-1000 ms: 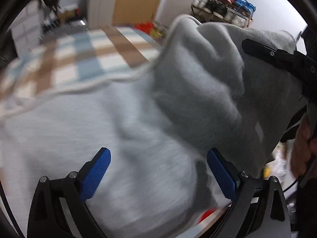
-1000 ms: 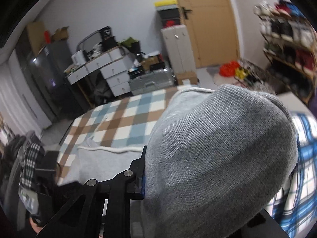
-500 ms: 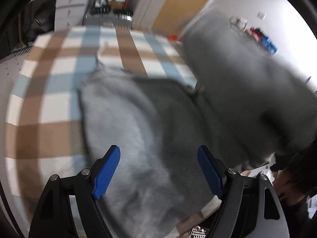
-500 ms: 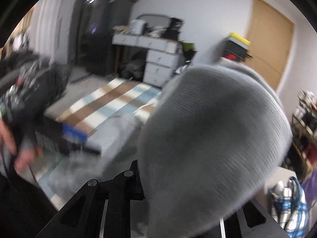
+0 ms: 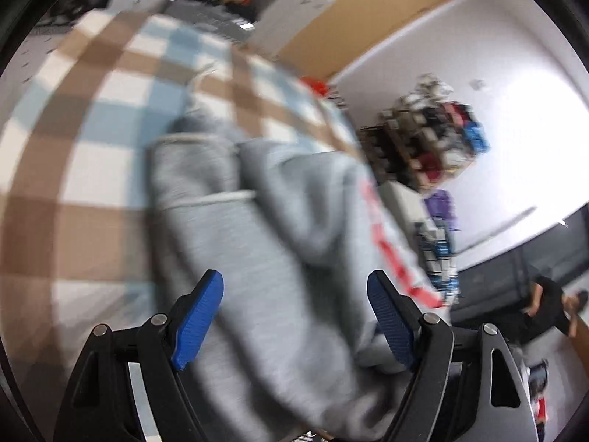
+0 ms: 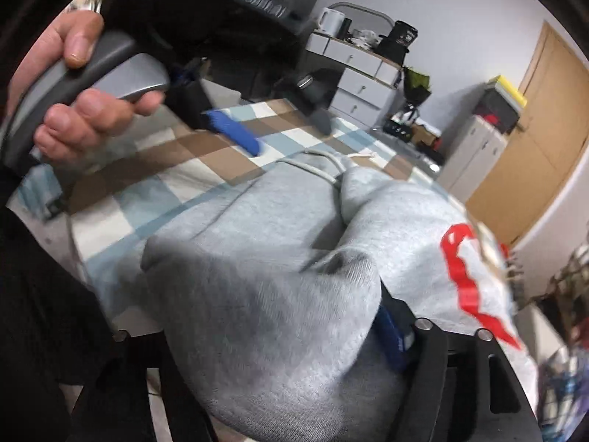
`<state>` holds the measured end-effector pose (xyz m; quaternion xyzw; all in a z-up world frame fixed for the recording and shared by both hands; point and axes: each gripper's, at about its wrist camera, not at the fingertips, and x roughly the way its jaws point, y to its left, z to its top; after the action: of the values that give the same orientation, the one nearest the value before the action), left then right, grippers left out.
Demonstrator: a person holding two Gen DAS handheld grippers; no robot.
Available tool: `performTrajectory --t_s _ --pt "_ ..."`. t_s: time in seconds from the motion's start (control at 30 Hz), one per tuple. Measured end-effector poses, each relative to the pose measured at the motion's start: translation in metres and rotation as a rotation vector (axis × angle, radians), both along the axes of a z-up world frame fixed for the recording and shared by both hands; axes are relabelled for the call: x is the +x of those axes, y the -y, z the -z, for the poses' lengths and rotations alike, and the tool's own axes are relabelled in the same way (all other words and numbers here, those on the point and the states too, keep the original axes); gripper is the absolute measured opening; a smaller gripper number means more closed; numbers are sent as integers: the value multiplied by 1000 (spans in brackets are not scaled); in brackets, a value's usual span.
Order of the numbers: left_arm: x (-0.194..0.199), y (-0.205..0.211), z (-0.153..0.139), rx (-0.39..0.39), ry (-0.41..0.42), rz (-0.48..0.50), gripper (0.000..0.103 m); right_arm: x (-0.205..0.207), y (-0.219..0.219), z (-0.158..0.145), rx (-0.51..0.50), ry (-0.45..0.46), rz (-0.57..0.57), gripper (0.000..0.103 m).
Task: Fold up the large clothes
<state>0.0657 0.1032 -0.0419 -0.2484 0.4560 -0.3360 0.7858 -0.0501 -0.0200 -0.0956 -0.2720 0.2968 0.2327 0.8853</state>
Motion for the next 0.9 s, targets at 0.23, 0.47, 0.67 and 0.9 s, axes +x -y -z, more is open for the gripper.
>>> performTrajectory --t_s 0.23,0.47,0.67,0.9 --pt "49 49 10 38 -115 58 77 -1 35 -18 298 -139 -65 85" --pt "77 60 27 -10 -250 25 76 8 73 -40 625 -363 -199 96" --pt "80 75 12 -10 -258 88 22 20 143 -71 932 -523 -245 101" --pt "90 68 4 10 -228 97 16 44 230 -61 991 -438 80 103"
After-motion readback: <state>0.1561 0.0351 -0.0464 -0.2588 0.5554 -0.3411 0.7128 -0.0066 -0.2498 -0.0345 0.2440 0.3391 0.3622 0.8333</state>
